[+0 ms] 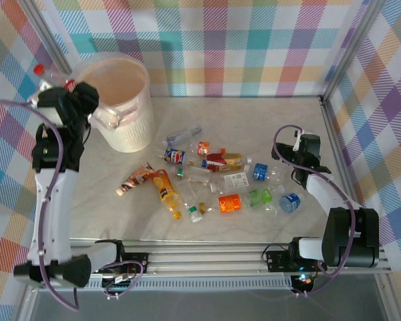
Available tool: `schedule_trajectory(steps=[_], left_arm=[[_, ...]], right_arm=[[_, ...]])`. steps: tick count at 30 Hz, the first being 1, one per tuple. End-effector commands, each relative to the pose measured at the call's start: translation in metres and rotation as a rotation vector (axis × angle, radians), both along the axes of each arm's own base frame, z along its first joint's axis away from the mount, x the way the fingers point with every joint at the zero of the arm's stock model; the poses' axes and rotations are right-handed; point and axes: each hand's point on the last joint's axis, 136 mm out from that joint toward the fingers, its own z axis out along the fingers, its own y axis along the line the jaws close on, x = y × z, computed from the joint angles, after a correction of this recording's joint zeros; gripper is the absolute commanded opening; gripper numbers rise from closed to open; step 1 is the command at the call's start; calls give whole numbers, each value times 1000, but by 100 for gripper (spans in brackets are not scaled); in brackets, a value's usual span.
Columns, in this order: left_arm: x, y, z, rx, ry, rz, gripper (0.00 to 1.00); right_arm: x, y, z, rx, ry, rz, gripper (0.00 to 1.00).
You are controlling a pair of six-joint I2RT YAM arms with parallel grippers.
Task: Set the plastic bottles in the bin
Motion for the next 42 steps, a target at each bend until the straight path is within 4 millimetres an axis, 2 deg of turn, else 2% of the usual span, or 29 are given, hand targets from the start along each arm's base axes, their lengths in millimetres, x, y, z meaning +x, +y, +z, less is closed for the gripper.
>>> schedule_trajectory(steps=[1,6,8,13,19,22,27,37,42], left_arm=[[29,0,48,133,-126,-33,24],[89,0,67,253,-181,-46,21],[112,-1,67,304,-183,-60,20],[174,-9,43,416,-139,-132,20],[219,-19,10,509,-79,-220,21],[231,-21,-9,548,-37,-254,23],[239,-30,-36,579,9,-329,27],[240,-37,-96,599,117,-411,29],[239,-39,-118,613,167,-448,29]], right_arm=[[7,-2,10,0,-34,-24,100],[7,-4,10,-4,-35,-36,100],[6,-5,10,-10,-38,-42,100],[5,-5,13,-8,-50,-44,100],[4,-8,11,-21,-48,-53,100],[6,-6,10,-14,-38,-49,100],[9,-5,8,-5,-29,-43,100],[6,-3,16,9,-59,-43,100],[6,-3,16,12,-56,-42,100]])
